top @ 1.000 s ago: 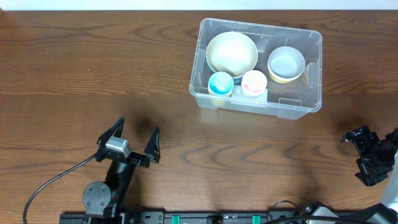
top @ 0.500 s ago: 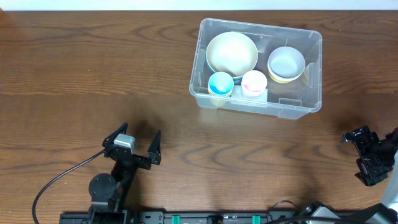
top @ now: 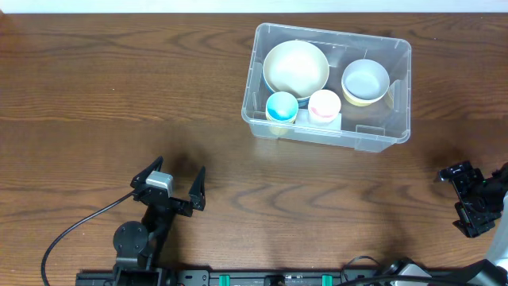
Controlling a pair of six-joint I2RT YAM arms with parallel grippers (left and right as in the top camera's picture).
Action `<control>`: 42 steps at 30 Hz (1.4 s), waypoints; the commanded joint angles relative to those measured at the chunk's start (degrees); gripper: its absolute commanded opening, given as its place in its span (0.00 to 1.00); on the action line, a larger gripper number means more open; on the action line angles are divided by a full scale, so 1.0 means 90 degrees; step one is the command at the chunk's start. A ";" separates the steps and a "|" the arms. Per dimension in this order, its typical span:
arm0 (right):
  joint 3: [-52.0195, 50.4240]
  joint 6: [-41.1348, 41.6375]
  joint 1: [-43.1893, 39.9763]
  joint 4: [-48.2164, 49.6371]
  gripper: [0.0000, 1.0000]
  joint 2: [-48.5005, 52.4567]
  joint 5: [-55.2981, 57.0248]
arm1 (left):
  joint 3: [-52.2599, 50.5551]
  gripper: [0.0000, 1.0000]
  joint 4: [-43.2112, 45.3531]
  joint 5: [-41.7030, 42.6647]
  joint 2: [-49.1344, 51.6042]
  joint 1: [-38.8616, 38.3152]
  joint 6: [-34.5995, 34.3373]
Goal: Pack container
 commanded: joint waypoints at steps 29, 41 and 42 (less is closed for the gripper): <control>-0.0007 0.0090 0.0036 0.0000 0.99 -0.0075 -0.0029 | -0.0107 0.98 -0.0240 0.0109 -0.0039 0.0039 0.0107; -0.0010 0.0090 0.0976 0.0000 0.99 -0.1659 -0.0029 | -0.0107 0.98 -0.0240 0.0109 -0.0039 0.0039 0.0107; -0.0010 0.0087 0.1100 -0.0002 0.99 -0.1838 -0.0029 | -0.0107 0.98 -0.0240 0.0109 -0.0039 0.0039 0.0107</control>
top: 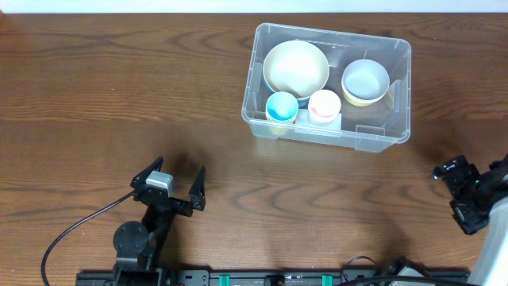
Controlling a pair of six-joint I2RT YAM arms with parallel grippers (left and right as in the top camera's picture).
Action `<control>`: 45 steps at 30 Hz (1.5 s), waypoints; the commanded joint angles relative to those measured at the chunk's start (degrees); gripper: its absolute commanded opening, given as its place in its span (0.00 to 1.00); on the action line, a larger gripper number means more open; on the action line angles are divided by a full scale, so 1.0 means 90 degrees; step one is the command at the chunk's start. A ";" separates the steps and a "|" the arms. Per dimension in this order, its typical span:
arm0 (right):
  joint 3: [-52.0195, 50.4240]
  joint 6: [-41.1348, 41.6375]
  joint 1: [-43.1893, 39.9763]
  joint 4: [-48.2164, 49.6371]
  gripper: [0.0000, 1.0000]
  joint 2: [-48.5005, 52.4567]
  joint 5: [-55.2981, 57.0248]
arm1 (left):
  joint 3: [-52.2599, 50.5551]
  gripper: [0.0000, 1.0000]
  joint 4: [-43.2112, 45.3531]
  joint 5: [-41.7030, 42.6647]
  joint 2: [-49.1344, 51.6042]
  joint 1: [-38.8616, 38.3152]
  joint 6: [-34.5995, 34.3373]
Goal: Pack container
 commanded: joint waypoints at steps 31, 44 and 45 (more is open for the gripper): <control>-0.0002 -0.2256 0.1795 0.3179 0.99 -0.4998 -0.3077 | -0.0109 0.98 -0.0238 0.0109 -0.0039 0.0039 0.0107; -0.2089 -0.2249 0.2871 0.5166 0.99 -0.5960 -0.2361 | -0.0109 0.98 -0.0238 0.0109 -0.0039 0.0039 0.0107; -0.2297 -0.2249 0.2871 0.5289 0.99 -0.6016 -0.2361 | -0.0109 0.98 -0.0238 0.0109 -0.0039 0.0039 0.0107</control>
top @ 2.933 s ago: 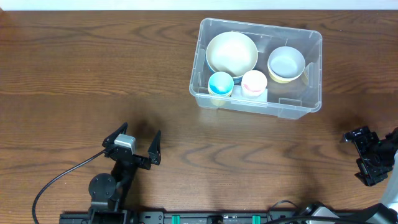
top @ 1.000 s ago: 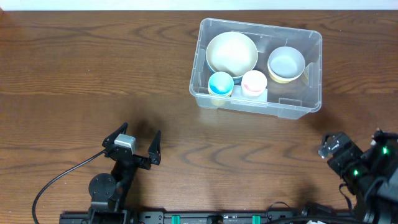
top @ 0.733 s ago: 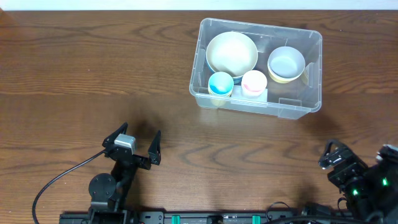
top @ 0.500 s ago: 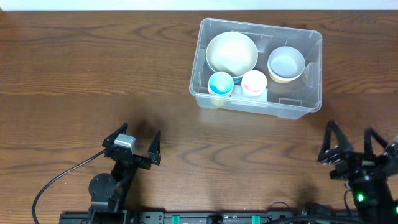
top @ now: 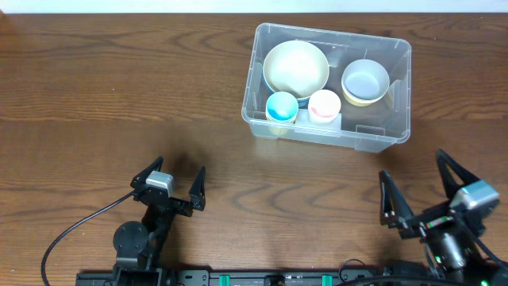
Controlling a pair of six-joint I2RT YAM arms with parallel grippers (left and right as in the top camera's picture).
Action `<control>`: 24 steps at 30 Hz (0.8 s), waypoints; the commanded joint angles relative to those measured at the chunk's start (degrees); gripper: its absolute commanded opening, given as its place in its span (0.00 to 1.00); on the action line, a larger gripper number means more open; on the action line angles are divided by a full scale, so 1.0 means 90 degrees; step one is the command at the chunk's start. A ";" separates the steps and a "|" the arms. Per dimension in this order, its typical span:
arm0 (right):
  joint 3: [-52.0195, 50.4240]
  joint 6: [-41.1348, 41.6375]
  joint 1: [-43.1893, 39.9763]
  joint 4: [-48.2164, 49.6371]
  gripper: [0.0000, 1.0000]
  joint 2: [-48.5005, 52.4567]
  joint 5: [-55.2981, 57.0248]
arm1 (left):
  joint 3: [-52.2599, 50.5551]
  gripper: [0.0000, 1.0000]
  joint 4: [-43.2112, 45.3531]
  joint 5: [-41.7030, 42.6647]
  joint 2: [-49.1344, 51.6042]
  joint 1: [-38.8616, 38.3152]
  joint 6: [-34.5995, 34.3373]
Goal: Pack container
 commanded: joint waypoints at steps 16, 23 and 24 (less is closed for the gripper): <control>-0.3152 0.0005 0.1166 0.1848 0.99 -0.1229 0.1702 | -0.0109 0.98 -0.0233 0.0109 -0.0039 0.0039 0.0104; -0.3609 0.0719 0.1460 0.1957 0.99 -0.1287 0.3082 | -0.0109 0.98 -0.0233 0.0109 -0.0039 0.0039 0.0104; -0.3679 0.0903 0.1460 0.1994 0.99 -0.1287 0.3276 | -0.0109 0.98 -0.0233 0.0109 -0.0039 0.0039 0.0104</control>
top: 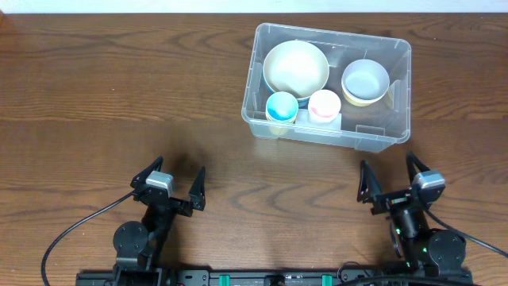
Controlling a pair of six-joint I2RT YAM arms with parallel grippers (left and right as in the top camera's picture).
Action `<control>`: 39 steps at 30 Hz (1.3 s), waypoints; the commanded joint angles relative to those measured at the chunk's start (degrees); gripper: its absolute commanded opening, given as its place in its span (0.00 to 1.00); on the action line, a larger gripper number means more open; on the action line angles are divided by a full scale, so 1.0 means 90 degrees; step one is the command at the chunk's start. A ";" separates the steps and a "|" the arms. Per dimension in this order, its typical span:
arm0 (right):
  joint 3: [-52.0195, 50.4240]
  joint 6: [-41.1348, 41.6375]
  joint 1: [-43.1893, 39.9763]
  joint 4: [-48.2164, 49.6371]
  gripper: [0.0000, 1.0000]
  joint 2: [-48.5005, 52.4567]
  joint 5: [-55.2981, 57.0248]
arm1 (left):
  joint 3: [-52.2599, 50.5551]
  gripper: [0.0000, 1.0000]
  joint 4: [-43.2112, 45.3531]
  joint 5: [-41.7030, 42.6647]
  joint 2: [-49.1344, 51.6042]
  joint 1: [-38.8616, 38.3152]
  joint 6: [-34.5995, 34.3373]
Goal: Pack container
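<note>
A clear plastic container stands at the back right of the wooden table. Inside it sit a large cream bowl, a yellow bowl with a grey inside, a blue cup and a pink cup. My left gripper rests near the front left, open and empty. At the front right my right gripper is open with nothing between its fingers, just in front of the container.
A black cable loops from the left arm's base toward the front edge. The table's front edge carries the arm mounts.
The right gripper has moved left and a little back, from the front right corner to just in front of the container. It stays open. The left arm is still.
The right gripper was at the far right edge, turned sideways, for the first two moments. Then it stood open at the front right, facing the container. Now it is open in front of the container. The container's contents and the left arm have not changed.
</note>
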 commanded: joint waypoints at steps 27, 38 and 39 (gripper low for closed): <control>-0.0998 -0.1736 0.0097 0.0262 0.99 -0.0066 0.1185 | -0.0109 0.98 -0.0236 0.0109 -0.0039 0.0039 0.0104; -0.0998 -0.1732 0.0097 0.0270 0.99 -0.0063 0.1180 | -0.0109 0.98 -0.0236 0.0109 -0.0039 0.0039 0.0104; -0.0998 -0.1732 0.0097 0.0270 0.99 -0.0063 0.1180 | -0.0109 0.98 -0.0233 0.0109 -0.0039 0.0039 0.0104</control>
